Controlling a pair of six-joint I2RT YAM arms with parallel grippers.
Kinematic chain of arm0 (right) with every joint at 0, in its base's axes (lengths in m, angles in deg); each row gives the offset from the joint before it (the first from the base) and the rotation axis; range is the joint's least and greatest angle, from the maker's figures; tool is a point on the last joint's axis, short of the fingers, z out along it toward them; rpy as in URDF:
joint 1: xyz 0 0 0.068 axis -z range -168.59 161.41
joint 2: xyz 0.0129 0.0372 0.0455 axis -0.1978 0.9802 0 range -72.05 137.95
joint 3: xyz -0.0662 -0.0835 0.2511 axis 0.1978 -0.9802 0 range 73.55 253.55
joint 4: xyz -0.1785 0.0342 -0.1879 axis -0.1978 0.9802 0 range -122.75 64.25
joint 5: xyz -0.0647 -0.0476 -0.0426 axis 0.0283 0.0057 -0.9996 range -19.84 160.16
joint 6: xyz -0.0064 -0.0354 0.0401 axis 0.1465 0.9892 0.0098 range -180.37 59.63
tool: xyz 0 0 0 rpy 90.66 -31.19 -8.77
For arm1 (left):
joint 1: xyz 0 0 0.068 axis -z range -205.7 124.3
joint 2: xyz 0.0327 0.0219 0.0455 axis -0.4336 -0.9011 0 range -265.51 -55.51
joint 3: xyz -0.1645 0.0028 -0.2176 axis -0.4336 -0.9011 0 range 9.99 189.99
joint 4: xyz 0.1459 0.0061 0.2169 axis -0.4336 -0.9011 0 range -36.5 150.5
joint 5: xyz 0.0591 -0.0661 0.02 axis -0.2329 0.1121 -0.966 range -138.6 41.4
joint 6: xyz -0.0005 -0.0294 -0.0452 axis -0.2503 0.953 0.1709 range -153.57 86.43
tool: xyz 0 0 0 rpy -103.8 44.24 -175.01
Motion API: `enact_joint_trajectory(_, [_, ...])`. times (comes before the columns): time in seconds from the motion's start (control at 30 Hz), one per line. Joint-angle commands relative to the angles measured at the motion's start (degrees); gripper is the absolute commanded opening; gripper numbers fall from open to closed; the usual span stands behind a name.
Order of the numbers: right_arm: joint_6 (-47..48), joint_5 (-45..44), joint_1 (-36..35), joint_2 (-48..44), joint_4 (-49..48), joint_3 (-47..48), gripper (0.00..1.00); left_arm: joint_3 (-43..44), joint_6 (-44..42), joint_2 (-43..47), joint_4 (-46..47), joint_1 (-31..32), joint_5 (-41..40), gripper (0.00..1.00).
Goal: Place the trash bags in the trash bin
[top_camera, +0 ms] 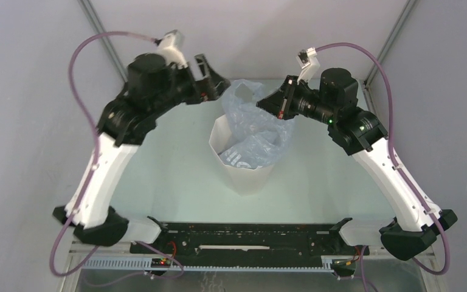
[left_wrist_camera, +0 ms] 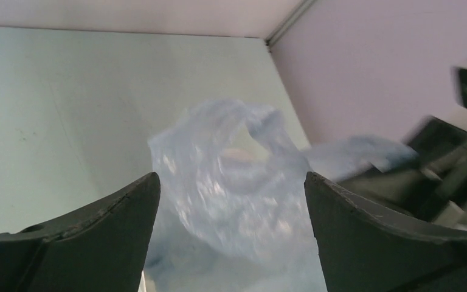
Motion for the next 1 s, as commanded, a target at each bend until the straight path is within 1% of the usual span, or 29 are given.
enact_joint_trajectory(0.0, [-0.21, 1.04, -0.73, -2.05, -1.86, 0.22, 0.00, 6.51, -8.12, -10.09, -0.10, 1.38, -6.54, 0.93])
enact_joint_trajectory(0.1, [-0.67, 0.13, -0.83, -2.78, -1.81, 0.24, 0.00, 12.62, -10.46, -15.68, -2.16, 1.96, -5.68, 0.92])
enact_joint_trajectory(0.17, [-0.78, -0.16, -0.87, -2.75, -1.45, 0.94, 0.00, 14.68, -11.63, -17.98, -3.56, 2.85, -5.79, 0.91])
enact_joint_trajectory(0.23, [-1.06, -0.58, -0.87, -2.77, -1.20, 1.38, 0.00, 14.83, -11.77, -19.21, -4.28, 3.50, -6.30, 0.86])
enact_joint_trajectory(0.27, [-1.04, -0.76, -0.95, -2.81, -1.17, 1.50, 0.00, 14.84, -11.75, -19.62, -4.59, 3.59, -6.68, 0.80])
enact_joint_trajectory(0.3, [-1.16, -0.89, -0.96, -2.90, -1.19, 1.44, 0.00, 15.19, -11.66, -20.08, -5.13, 3.67, -7.52, 0.70])
enact_joint_trajectory(0.4, [-1.21, -1.68, -1.04, -3.06, -0.13, 1.81, 0.00, 18.88, -11.76, -20.75, -6.93, 3.62, -10.91, 0.33])
enact_joint_trajectory(0.43, [-1.22, -2.09, -1.05, -3.20, 0.39, 1.90, 0.00, 19.47, -11.96, -20.13, -6.60, 3.54, -11.36, 0.26])
enact_joint_trajectory(0.5, [-1.39, -2.94, -0.89, -3.63, 1.21, 1.95, 0.00, 18.89, -12.41, -17.84, -4.54, 3.28, -11.12, 0.03])
enact_joint_trajectory(0.57, [-2.05, -3.94, -0.70, -4.23, 1.74, 1.87, 0.00, 15.21, -12.38, -14.03, -0.25, 2.62, -8.40, 0.00])
enact_joint_trajectory(0.63, [-3.03, -6.11, -0.34, -5.25, 2.81, 1.93, 0.00, 8.19, -12.14, -8.32, 7.01, 1.90, -3.88, 0.00])
enact_joint_trajectory(0.67, [-3.68, -7.45, 0.09, -6.08, 3.19, 1.72, 0.00, 2.74, -12.16, -4.67, 11.41, 1.49, -1.59, 0.00])
enact_joint_trajectory(0.7, [-4.65, -8.23, 0.84, -7.04, 3.08, 1.24, 0.00, -3.41, -11.74, -0.74, 18.39, 0.85, 2.75, 0.00])
enact_joint_trajectory(0.73, [-5.78, -8.20, 1.67, -8.31, 2.55, 0.49, 0.00, -9.89, -10.38, 3.59, 23.62, -0.32, 5.18, 0.00])
enact_joint_trajectory(0.8, [-8.51, -6.90, 3.37, -10.37, 0.50, -1.88, 0.00, -22.68, -4.66, 12.36, 33.29, -4.46, 9.55, 0.00])
enact_joint_trajectory(0.87, [-11.07, -4.77, 3.96, -12.48, -3.89, -5.23, 0.00, -32.78, 3.70, 16.99, 40.38, -10.61, 15.63, 0.00])
enact_joint_trajectory(0.93, [-13.74, -2.86, 3.52, -13.99, -10.05, -10.60, 0.00, -38.21, 11.49, 18.33, 44.24, -15.83, 21.43, 0.01])
enact_joint_trajectory(0.97, [-14.94, -2.18, 3.15, -13.89, -12.03, -11.70, 0.00, -39.00, 13.57, 17.91, 45.01, -17.15, 23.80, 0.06])
